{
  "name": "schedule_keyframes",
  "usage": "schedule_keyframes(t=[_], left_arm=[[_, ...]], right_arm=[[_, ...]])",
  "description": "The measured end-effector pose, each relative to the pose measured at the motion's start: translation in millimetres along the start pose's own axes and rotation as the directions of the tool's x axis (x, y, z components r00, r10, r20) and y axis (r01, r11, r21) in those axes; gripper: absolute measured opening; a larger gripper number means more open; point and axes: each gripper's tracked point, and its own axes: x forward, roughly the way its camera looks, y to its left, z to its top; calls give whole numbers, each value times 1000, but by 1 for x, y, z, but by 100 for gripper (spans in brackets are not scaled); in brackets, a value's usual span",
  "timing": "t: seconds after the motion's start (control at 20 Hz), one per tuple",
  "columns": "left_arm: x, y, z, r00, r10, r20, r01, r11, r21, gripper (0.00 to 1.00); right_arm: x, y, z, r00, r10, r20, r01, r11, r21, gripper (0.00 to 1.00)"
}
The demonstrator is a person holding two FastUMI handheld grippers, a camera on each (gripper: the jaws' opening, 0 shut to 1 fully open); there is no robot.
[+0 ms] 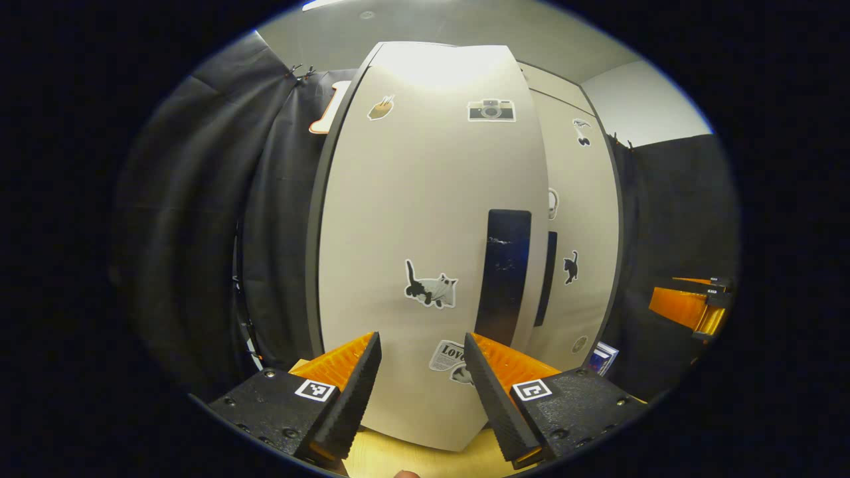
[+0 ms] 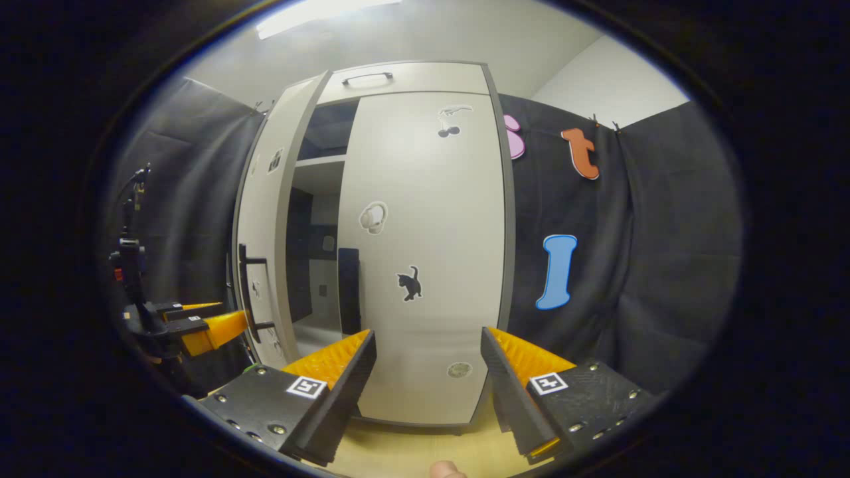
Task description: Grasp the bottle in the cabinet with the left hand and place it on the coaster, then close the right door with the right hand and the left door with the left hand.
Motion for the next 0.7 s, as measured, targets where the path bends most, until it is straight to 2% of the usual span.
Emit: schedule_keyframes(t=[0.35, 0.7], left_arm=[[4, -13, 4, 1000, -26, 0, 26, 1000, 3, 82], [0, -18, 1, 1000, -19, -21, 19, 1000, 1, 82]], right_arm=[[-3, -3, 0, 1000, 0, 5, 0, 1000, 2, 95], [-6, -1, -5, 1000, 13, -2, -13, 1000, 4, 95]])
